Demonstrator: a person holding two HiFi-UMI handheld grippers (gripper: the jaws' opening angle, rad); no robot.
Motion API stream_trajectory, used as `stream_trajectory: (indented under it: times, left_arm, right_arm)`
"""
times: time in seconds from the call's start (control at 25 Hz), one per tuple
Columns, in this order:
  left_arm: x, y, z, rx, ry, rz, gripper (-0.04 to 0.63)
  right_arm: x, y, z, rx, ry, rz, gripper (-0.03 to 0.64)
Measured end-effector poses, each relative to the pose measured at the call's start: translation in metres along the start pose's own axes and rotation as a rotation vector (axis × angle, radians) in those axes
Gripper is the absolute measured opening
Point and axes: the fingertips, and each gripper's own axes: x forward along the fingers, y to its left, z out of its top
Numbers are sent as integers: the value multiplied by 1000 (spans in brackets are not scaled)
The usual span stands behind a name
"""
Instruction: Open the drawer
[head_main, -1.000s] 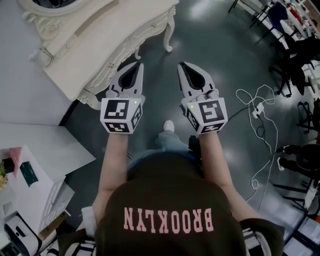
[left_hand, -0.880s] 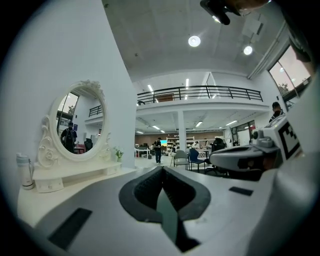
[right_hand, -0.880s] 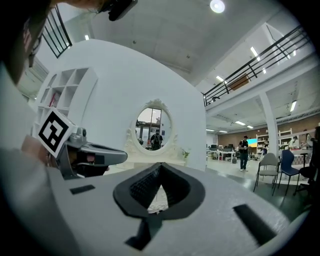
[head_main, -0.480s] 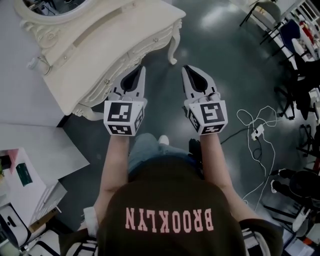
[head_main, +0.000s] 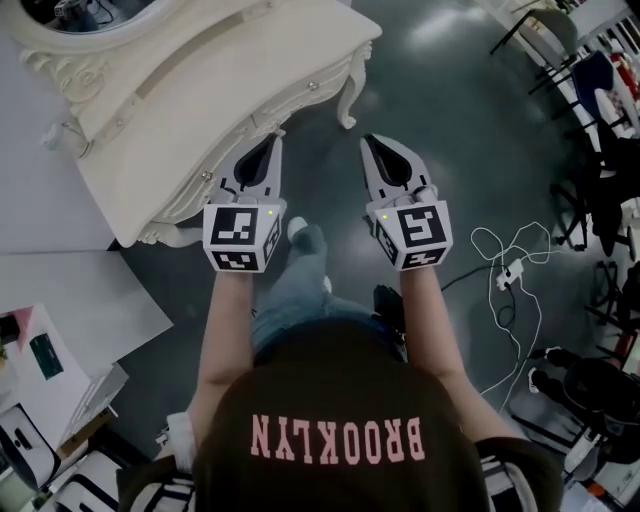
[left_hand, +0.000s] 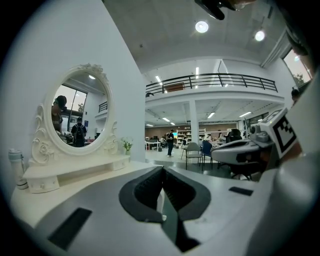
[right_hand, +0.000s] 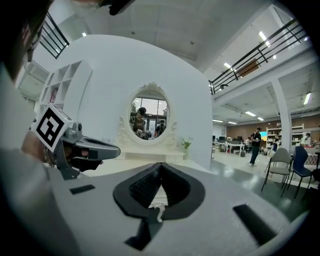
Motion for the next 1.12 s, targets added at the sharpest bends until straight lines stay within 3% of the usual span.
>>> stream_trajectory:
  times: [0.56,1.12]
  left_arm:
    - [104,77,-24,-32,82,17,5]
    - [180,143,-84,-151,177,43,5]
  right_arm:
    - [129,-43,-50,48,170,31,-12]
    - [243,-70,-156,75,444,76,-12]
